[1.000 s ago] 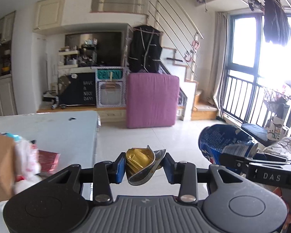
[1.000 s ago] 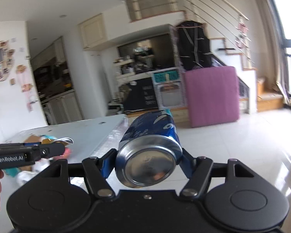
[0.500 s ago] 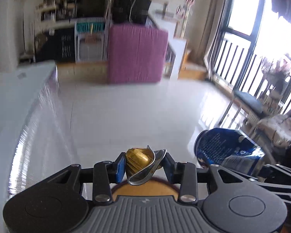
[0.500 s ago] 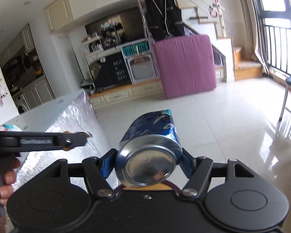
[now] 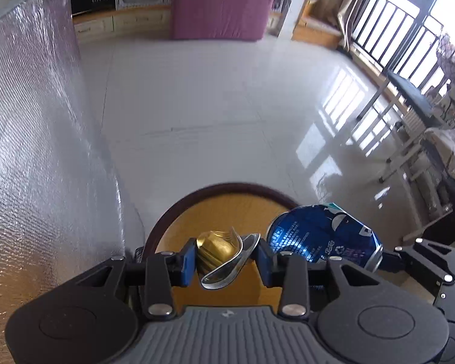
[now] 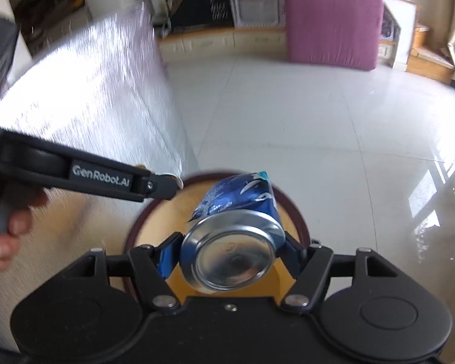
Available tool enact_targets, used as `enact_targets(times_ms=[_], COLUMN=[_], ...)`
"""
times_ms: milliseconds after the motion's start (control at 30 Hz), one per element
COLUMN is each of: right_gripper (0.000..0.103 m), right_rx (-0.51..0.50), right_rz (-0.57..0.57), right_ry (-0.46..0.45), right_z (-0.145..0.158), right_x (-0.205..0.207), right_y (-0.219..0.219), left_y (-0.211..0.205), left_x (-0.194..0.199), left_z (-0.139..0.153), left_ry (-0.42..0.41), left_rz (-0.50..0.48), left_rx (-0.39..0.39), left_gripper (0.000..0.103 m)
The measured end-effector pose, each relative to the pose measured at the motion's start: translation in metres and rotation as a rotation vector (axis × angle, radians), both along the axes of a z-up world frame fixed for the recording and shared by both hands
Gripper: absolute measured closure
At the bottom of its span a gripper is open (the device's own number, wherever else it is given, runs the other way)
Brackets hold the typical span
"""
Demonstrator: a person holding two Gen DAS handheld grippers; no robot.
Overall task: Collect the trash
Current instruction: 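Open the left tool over the wastebasket while the right tool releases the can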
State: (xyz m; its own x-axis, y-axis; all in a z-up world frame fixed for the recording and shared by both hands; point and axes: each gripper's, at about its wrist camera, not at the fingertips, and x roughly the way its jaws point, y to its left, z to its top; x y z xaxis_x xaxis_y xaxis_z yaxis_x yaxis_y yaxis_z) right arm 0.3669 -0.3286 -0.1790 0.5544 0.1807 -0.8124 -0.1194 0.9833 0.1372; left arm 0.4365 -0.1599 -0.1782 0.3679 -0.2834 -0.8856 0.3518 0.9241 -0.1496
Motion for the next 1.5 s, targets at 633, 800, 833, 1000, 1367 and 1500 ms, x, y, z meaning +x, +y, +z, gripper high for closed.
enact_targets(times_ms=[633,800,833,1000,1367,1500], right_gripper=[0.034,0.034,0.034,0.034,0.012,0.002], right_rx=[-0.048,-0.055,-0.059,-0.073,-0.07,-0.041], right_rz=[0.074,0.082,0.085,0.095,0.083,0.048], right_ry=[0.215,0.212,0.214,0.221,0.186,0.165], right_z=[-0.062,-0.059,-0.059,-0.064,-0.059,-0.052], right_x=[0.028,0.024,0.022,0.021,0.016,0.014], right_y=[0.005,-0.003,-0.002,-0.001,-0.003,-0.009], left_y=[-0.01,-0.016,-0.016,-0.015,-0.012,-0.012], left_x=[0.013,0.013,0.013,0.014,0.011,0.008], left_z=[-0.037,-0.048,-0.048,-0.051,-0.051,-0.049], left_ry=[0.183,0.22,0.217,0.233,0.205,0.194], left_rz=[-0.101,-0.091,-0.089,-0.068,-0.043,-0.038], left_rx=[0.085,0.104,0.112,0.14,0.177,0.182], left_gripper=[0.061,0.029,0.028,0.023,0.005,0.001])
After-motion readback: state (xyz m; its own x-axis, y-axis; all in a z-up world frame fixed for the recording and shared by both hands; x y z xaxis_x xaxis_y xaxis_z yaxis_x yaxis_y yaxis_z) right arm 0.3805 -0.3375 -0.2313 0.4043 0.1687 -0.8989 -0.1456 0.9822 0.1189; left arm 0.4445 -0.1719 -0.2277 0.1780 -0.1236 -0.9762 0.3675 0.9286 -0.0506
